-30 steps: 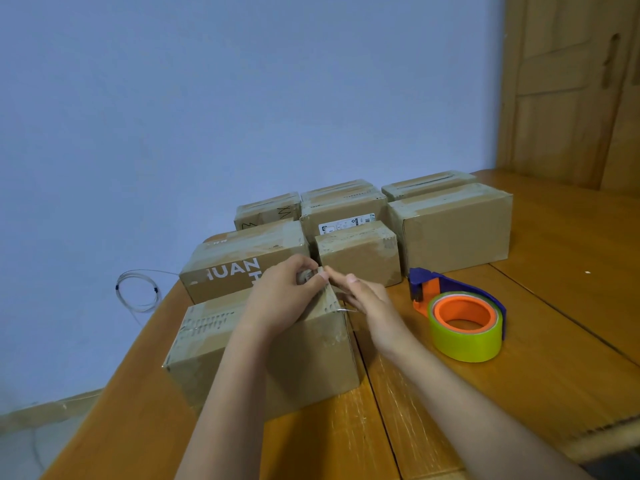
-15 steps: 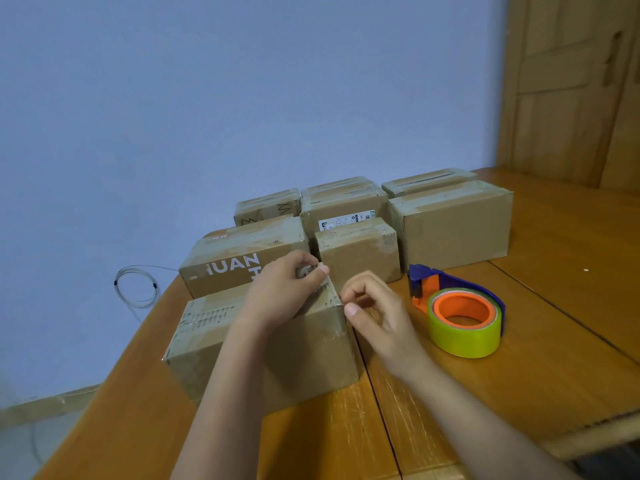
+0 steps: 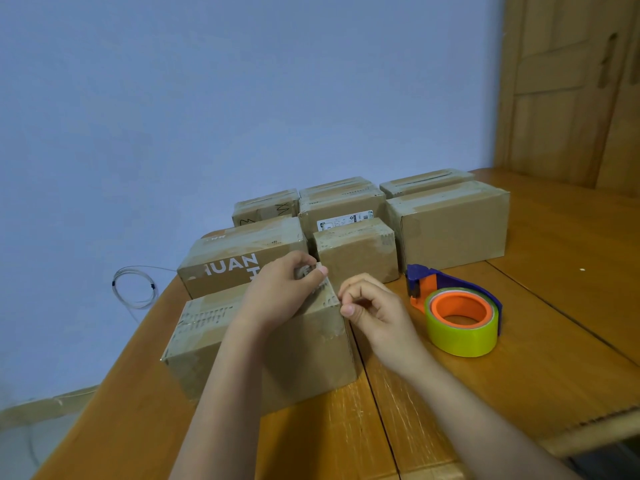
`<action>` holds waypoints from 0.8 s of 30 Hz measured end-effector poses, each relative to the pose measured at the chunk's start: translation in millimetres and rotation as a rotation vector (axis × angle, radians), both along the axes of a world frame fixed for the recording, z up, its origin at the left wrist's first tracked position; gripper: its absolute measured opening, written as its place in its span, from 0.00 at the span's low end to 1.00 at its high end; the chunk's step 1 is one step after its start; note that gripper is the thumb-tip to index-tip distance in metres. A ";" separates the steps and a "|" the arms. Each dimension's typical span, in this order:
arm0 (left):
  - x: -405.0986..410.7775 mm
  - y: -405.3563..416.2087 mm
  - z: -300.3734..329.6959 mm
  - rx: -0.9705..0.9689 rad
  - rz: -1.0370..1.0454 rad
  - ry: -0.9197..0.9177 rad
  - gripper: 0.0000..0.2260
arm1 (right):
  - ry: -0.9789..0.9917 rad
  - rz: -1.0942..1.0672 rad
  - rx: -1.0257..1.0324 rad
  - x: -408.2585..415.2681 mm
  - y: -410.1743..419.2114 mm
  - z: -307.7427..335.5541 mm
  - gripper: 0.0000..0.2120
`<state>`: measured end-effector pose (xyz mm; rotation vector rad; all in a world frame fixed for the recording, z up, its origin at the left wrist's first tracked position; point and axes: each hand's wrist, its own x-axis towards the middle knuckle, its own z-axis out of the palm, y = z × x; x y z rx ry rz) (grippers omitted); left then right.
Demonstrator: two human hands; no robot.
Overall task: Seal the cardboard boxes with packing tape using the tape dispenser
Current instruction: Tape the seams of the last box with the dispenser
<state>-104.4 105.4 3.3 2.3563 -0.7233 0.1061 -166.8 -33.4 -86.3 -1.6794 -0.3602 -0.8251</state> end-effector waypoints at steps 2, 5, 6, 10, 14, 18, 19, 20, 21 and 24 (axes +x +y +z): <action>-1.1 0.1 0.2 0.007 -0.001 -0.001 0.13 | 0.020 0.033 0.023 -0.6 -0.6 -1.2 0.05; -1.8 0.3 0.6 0.024 -0.001 -0.016 0.13 | 0.053 0.074 0.053 -0.5 -0.6 -2.0 0.05; -2.1 0.0 1.0 0.032 0.001 -0.020 0.13 | 0.062 0.087 0.070 -0.5 -0.4 -2.1 0.05; -3.2 -1.5 2.2 0.064 0.005 -0.042 0.14 | 0.089 0.169 0.119 -0.3 1.4 -2.8 0.04; -3.0 -3.9 2.2 0.130 0.009 -0.071 0.16 | 0.134 0.242 0.202 -0.1 2.1 -4.5 0.09; -2.0 -6.1 1.3 0.170 0.018 -0.096 0.15 | 0.170 0.255 0.208 4.0 4.1 -9.6 0.05; -2.0 -7.1 1.0 0.184 0.022 -0.107 0.15 | 0.171 0.258 0.218 5.5 6.4 -10.2 0.03; -1.8 -8.1 0.5 0.197 0.025 -0.118 0.15 | 0.172 0.258 0.234 6.7 9.1 -10.1 0.03; -1.7 -9.1 -0.1 0.208 0.025 -0.129 0.15 | 0.174 0.257 0.251 7.8 11.9 -9.6 0.03; -0.6 -10.0 -1.5 0.217 0.027 -0.150 0.14 | 0.168 0.189 0.219 9.2 17.4 -7.5 0.07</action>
